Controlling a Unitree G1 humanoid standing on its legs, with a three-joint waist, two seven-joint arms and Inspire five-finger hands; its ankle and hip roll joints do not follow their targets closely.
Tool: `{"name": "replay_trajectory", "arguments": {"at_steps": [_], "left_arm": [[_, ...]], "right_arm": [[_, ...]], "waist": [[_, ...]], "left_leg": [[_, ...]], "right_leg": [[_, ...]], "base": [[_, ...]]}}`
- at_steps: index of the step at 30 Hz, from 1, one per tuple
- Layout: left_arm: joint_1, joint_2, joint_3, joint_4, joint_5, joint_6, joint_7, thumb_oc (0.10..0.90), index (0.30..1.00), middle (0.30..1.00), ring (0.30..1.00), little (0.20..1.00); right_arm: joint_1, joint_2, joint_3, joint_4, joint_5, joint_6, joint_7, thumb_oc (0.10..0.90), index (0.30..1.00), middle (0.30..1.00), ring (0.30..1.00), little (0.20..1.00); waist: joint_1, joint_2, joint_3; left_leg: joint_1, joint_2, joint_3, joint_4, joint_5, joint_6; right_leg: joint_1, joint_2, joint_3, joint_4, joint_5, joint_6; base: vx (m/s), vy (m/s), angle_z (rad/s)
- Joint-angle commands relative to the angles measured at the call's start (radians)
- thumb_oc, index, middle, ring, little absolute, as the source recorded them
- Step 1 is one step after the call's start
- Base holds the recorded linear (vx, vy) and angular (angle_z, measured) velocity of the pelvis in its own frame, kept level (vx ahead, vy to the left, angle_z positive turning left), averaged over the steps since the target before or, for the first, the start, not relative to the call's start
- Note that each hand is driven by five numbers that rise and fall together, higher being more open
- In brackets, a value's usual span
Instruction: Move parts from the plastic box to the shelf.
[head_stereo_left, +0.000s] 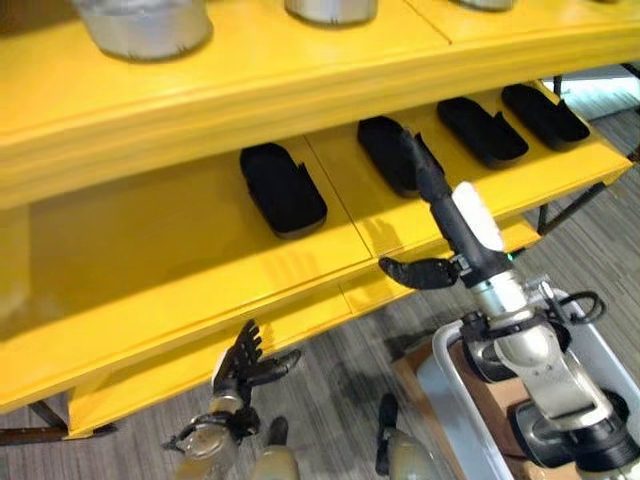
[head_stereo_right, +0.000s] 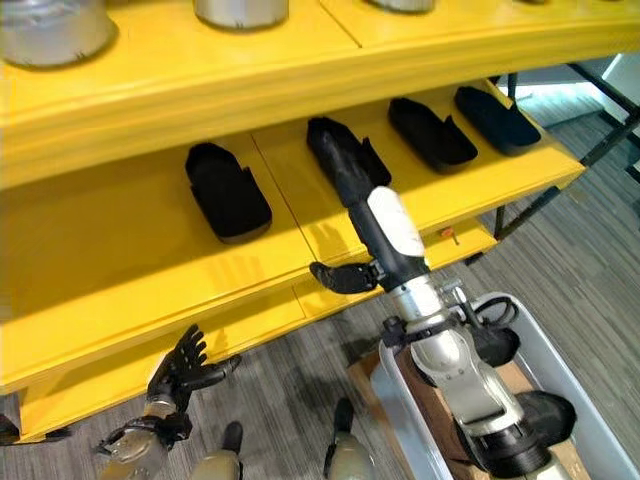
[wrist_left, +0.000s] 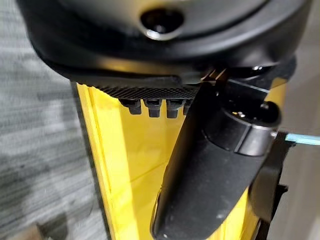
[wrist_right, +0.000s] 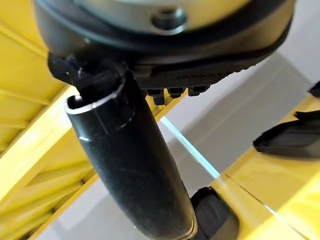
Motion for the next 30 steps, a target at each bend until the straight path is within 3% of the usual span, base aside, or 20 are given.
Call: {"name": "replay_trajectory", "arguments": {"at_steps": [1, 2, 4, 6, 8, 9, 10, 11, 12, 14, 15, 16, 18, 20, 22, 26, 30], "left_arm": [[-0.005, 0.034, 0.019, -0.108, -0.006, -0.082, -0.03, 0.9, 1.0, 1.0, 1.0, 1.0], [-0.005, 0.034, 0.019, -0.109, -0.006, -0.082, -0.03, 0.9, 1.0, 1.0, 1.0, 1.0], [0.009, 0.041, 0.017, -0.114, 0.018, -0.088, -0.034, 0.9, 1.0, 1.0, 1.0, 1.0], [0.009, 0.041, 0.017, -0.114, 0.019, -0.088, -0.034, 0.9, 1.0, 1.0, 1.0, 1.0], [-0.006, 0.046, 0.014, -0.119, 0.04, -0.091, -0.03, 0.9, 1.0, 1.0, 1.0, 1.0], [-0.007, 0.046, 0.015, -0.118, 0.041, -0.091, -0.03, 0.9, 1.0, 1.0, 1.0, 1.0], [-0.018, 0.049, 0.017, -0.118, 0.043, -0.092, -0.023, 0.9, 1.0, 1.0, 1.0, 1.0], [-0.029, 0.051, 0.02, -0.118, 0.043, -0.092, -0.011, 0.9, 1.0, 1.0, 1.0, 1.0], [-0.041, 0.041, 0.028, -0.113, 0.043, -0.087, 0.001, 0.9, 1.0, 1.0, 1.0, 1.0], [-0.045, 0.034, 0.033, -0.111, 0.045, -0.085, 0.003, 0.9, 1.0, 1.0, 1.0, 1.0], [-0.042, 0.029, 0.045, -0.111, 0.046, -0.081, 0.008, 0.9, 1.0, 1.0, 1.0, 1.0], [-0.041, 0.03, 0.046, -0.113, 0.046, -0.08, 0.008, 0.9, 1.0, 1.0, 1.0, 1.0], [-0.026, 0.023, 0.068, -0.119, 0.045, -0.08, 0.019, 0.9, 1.0, 1.0, 1.0, 1.0], [-0.016, 0.018, 0.087, -0.123, 0.043, -0.076, 0.02, 0.9, 1.0, 1.0, 1.0, 1.0], [-0.016, 0.014, 0.094, -0.115, 0.05, -0.074, 0.017, 0.9, 1.0, 1.0, 1.0, 1.0], [-0.013, 0.005, 0.092, -0.124, 0.049, -0.076, 0.012, 0.9, 1.0, 1.0, 1.0, 1.0], [-0.014, 0.003, 0.074, -0.126, 0.043, -0.074, -0.002, 0.9, 1.0, 1.0, 1.0, 1.0]], "right_arm": [[-0.096, -0.022, -0.072, -0.107, 0.008, -0.071, -0.043, 0.9, 1.0, 1.0, 1.0, 1.0], [-0.096, -0.022, -0.073, -0.108, 0.008, -0.071, -0.043, 0.9, 1.0, 1.0, 1.0, 1.0], [-0.057, -0.004, -0.081, -0.101, -0.048, -0.06, -0.048, 0.9, 1.0, 1.0, 1.0, 1.0], [-0.057, -0.004, -0.081, -0.101, -0.048, -0.06, -0.048, 0.9, 1.0, 1.0, 1.0, 1.0], [-0.057, 0.004, -0.091, -0.088, -0.082, -0.048, -0.062, 0.9, 1.0, 1.0, 1.0, 1.0], [-0.058, 0.004, -0.09, -0.088, -0.083, -0.048, -0.063, 0.9, 1.0, 1.0, 1.0, 1.0], [-0.066, 0.009, -0.088, -0.083, -0.088, -0.045, -0.07, 0.9, 1.0, 1.0, 1.0, 1.0], [-0.082, 0.02, -0.079, -0.074, -0.093, -0.04, -0.083, 0.9, 1.0, 1.0, 1.0, 1.0], [-0.101, 0.03, -0.067, -0.067, -0.093, -0.037, -0.083, 0.9, 1.0, 1.0, 1.0, 1.0], [-0.106, 0.032, -0.064, -0.063, -0.098, -0.034, -0.08, 0.9, 1.0, 1.0, 1.0, 1.0], [-0.111, 0.045, -0.061, -0.058, -0.097, -0.031, -0.08, 0.9, 1.0, 1.0, 1.0, 1.0], [-0.111, 0.047, -0.06, -0.058, -0.098, -0.03, -0.08, 0.9, 1.0, 1.0, 1.0, 1.0], [-0.132, 0.064, -0.046, -0.046, -0.096, -0.025, -0.083, 0.9, 1.0, 1.0, 1.0, 1.0], [-0.141, 0.073, -0.034, -0.036, -0.098, -0.02, -0.076, 0.9, 1.0, 1.0, 1.0, 1.0], [-0.122, 0.071, -0.048, -0.039, -0.097, -0.017, -0.07, 0.9, 1.0, 1.0, 1.0, 1.0], [-0.079, 0.06, -0.083, -0.056, -0.088, -0.018, -0.073, 0.9, 1.0, 1.0, 1.0, 1.0], [-0.048, 0.052, -0.107, -0.065, -0.076, -0.018, -0.073, 0.9, 1.0, 1.0, 1.0, 1.0]], "waist": [[-0.017, 0.003, -0.032], [-0.016, 0.003, -0.032], [-0.041, 0.005, -0.028], [-0.037, 0.003, -0.028], [-0.049, 0.005, -0.024], [-0.048, 0.004, -0.024], [-0.044, 0.005, -0.018], [-0.03, 0.01, -0.01], [-0.012, 0.021, -0.004], [-0.013, 0.021, -0.003], [0.003, 0.021, -0.013], [0.003, 0.02, -0.011], [0.038, 0.013, -0.013], [0.051, -0.006, -0.019], [0.046, -0.02, -0.027], [0.025, -0.017, -0.039], [-0.007, 0.001, -0.042]], "left_leg": [[0.071, -0.02, 0.084, -0.065, -0.016, 0.064], [0.072, -0.02, 0.085, -0.066, -0.017, 0.065], [0.099, -0.068, 0.139, -0.072, -0.042, 0.099], [0.1, -0.07, 0.144, -0.073, -0.042, 0.1], [0.113, -0.097, 0.184, -0.095, -0.045, 0.12], [0.114, -0.097, 0.186, -0.097, -0.045, 0.121], [0.115, -0.096, 0.198, -0.098, -0.045, 0.124], [0.115, -0.09, 0.228, -0.097, -0.045, 0.125], [0.117, -0.074, 0.272, -0.098, -0.045, 0.123], [0.126, -0.067, 0.289, -0.102, -0.044, 0.119], [0.143, -0.054, 0.305, -0.106, -0.065, 0.112], [0.146, -0.053, 0.307, -0.106, -0.067, 0.112], [0.148, -0.04, 0.354, -0.087, -0.077, 0.107], [0.154, -0.031, 0.387, -0.074, -0.09, 0.099], [0.161, -0.016, 0.399, -0.071, -0.087, 0.087], [0.183, 0.01, 0.414, -0.08, -0.078, 0.067], [0.209, 0.058, 0.435, -0.095, -0.057, 0.037]], "right_leg": [[0.078, -0.02, -0.01, 0.026, -0.019, 0.071], [0.078, -0.02, -0.009, 0.026, -0.019, 0.071], [0.064, -0.066, 0.042, 0.021, 0.072, 0.106], [0.062, -0.067, 0.048, 0.02, 0.074, 0.107], [0.038, -0.091, 0.052, 0.014, 0.135, 0.126], [0.037, -0.091, 0.054, 0.014, 0.136, 0.127], [0.027, -0.099, 0.031, 0.026, 0.137, 0.126], [0.022, -0.132, -0.055, 0.054, 0.136, 0.127], [0.05, -0.187, -0.196, 0.08, 0.113, 0.113], [0.067, -0.2, -0.236, 0.079, 0.11, 0.113], [0.088, -0.215, -0.279, 0.084, 0.113, 0.131], [0.093, -0.214, -0.28, 0.081, 0.115, 0.131], [0.116, -0.264, -0.396, 0.086, 0.145, 0.141], [0.145, -0.268, -0.437, 0.053, 0.157, 0.147], [0.144, -0.243, -0.404, 0.026, 0.165, 0.148], [0.142, -0.224, -0.397, 0.021, 0.16, 0.148], [0.132, -0.192, -0.386, 0.035, 0.096, 0.138]], "base": [[0.03, 0.158, -0.42], [0.03, 0.288, -0.53], [0.02, 0.347, -0.45], [0.0, 0.131, -0.34], [0.0, 0.215, -0.38], [-0.02, 0.121, -0.27], [-0.04, 0.059, -0.29], [-0.07, 0.1, -0.63], [-0.05, 0.073, -0.88], [0.02, 0.012, -0.98], [0.07, -0.021, -0.63], [0.05, -0.057, -0.4], [-0.03, -0.068, -0.8], [0.0, -0.127, -1.16], [0.04, -0.158, -0.3], [0.09, -0.16, -0.27], [0.05, -0.156, -0.27]]}}
